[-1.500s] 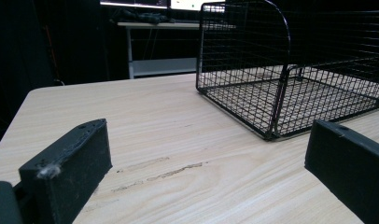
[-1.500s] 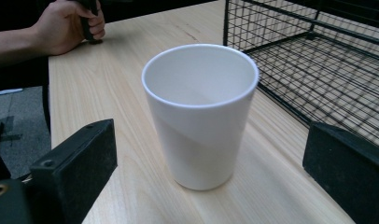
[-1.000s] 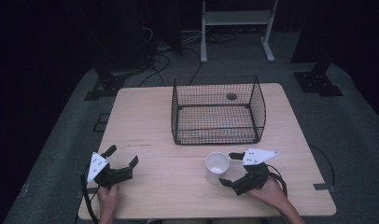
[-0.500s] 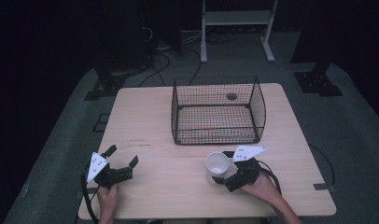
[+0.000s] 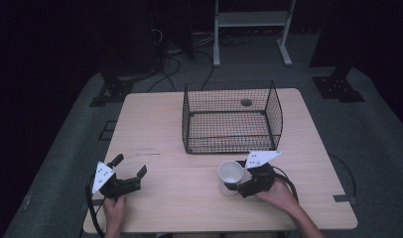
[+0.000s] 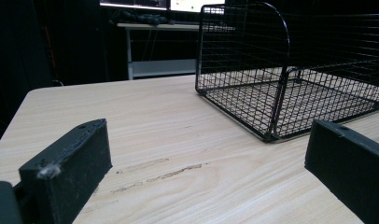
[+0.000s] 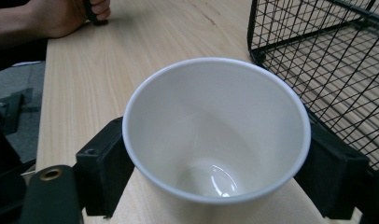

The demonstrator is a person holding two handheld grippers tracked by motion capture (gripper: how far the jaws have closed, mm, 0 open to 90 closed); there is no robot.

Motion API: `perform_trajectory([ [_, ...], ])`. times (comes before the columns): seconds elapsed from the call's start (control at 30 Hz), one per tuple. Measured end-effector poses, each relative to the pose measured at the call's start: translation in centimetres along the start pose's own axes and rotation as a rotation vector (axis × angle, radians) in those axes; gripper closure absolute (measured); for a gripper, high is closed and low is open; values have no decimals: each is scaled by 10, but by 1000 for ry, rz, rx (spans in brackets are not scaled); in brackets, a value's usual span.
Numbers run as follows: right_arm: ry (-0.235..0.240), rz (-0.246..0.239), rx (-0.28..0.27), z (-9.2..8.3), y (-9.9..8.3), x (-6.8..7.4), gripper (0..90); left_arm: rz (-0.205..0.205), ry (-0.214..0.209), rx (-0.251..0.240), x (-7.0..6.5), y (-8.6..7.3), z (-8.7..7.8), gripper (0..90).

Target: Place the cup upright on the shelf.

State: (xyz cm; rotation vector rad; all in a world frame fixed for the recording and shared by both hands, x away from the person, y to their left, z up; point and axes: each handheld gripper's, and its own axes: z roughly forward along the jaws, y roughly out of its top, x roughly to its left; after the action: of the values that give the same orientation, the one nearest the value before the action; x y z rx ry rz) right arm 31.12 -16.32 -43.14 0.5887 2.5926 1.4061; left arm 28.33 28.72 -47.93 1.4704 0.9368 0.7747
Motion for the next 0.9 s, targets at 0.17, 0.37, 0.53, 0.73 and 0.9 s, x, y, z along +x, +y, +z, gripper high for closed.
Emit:
perform_trajectory([
  [0.17,26,5,-2,-3,8,-5,192,0,-1,0,0,0,0,0],
  [0.37,43,3,-2,-8,23,-13,193,1,-2,2,0,0,0,0],
  [0.53,68,-7,0,-11,37,-18,193,1,-3,4,0,0,0,0],
  [0.73,88,-10,-6,-14,50,-24,194,-1,-4,3,0,0,0,0],
  [0.9,94,-14,-10,-16,56,-27,194,-1,-4,2,0,0,0,0],
])
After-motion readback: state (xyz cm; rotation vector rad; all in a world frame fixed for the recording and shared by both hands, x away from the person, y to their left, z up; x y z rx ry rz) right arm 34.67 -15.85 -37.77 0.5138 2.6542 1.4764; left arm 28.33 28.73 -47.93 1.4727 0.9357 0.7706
